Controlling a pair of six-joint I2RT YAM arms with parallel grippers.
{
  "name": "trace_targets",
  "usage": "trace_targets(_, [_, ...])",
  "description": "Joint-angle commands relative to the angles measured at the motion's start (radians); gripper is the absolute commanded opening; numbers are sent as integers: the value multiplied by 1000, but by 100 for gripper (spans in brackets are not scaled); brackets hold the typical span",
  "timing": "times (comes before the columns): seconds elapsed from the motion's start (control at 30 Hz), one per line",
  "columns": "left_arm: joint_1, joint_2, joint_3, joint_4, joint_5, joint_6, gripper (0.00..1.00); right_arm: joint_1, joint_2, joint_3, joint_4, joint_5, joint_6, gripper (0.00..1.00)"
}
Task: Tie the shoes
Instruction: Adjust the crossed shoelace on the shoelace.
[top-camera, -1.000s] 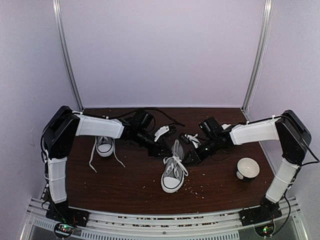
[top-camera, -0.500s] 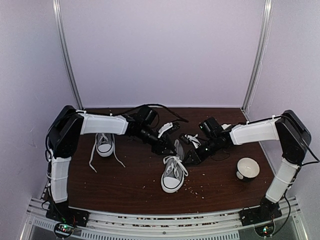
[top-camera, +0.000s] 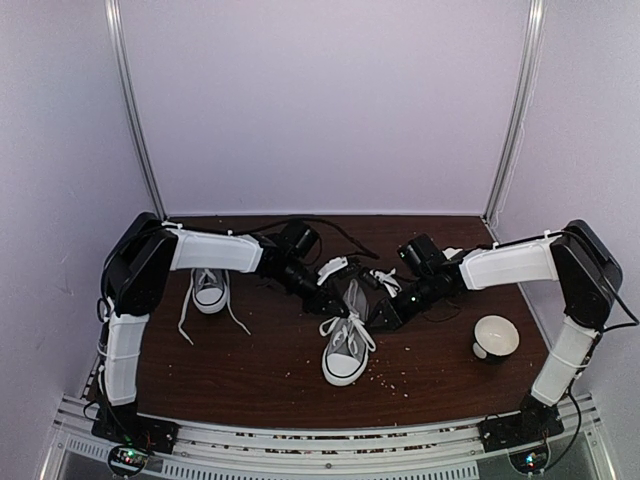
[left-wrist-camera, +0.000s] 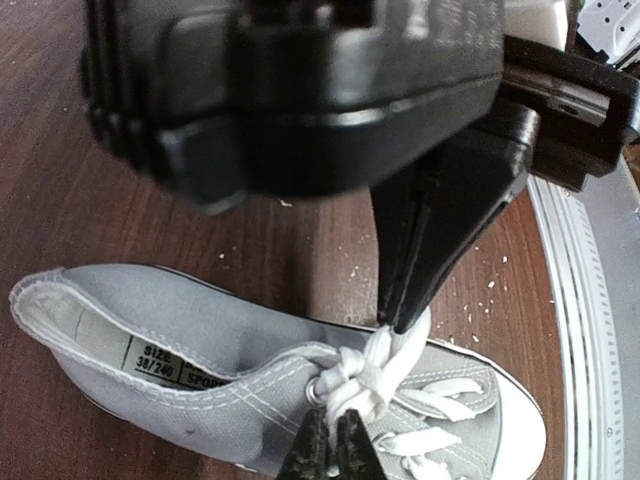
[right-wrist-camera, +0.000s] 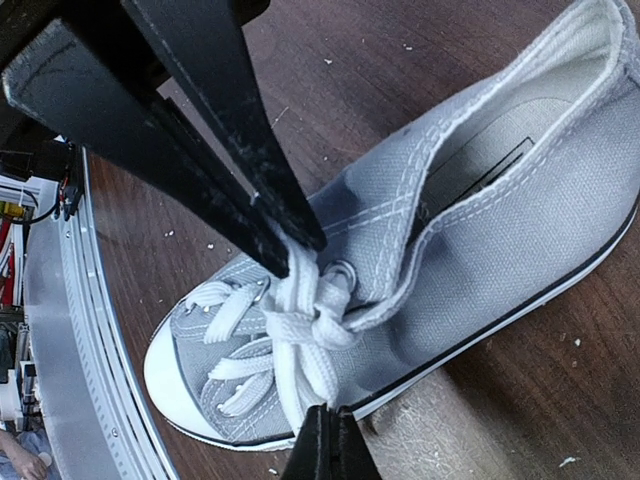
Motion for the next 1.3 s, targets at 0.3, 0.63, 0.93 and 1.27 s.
trace_targets(0.3, [12, -45, -38, 132, 34, -64, 11, -5, -37, -8, -33, 32, -35, 0])
trace_targets(0.63, [14, -45, -33, 130, 42, -65, 19, -5, -39, -1, -32, 25, -30, 0])
trace_targets(0.93, [14, -49, -31, 136, 40, -67, 24, -5, -34, -1, -34, 21, -31, 0])
trace_targets(1.27, [14, -49, -28, 153, 74, -83, 7, -5, -31, -3, -34, 21, -30, 0])
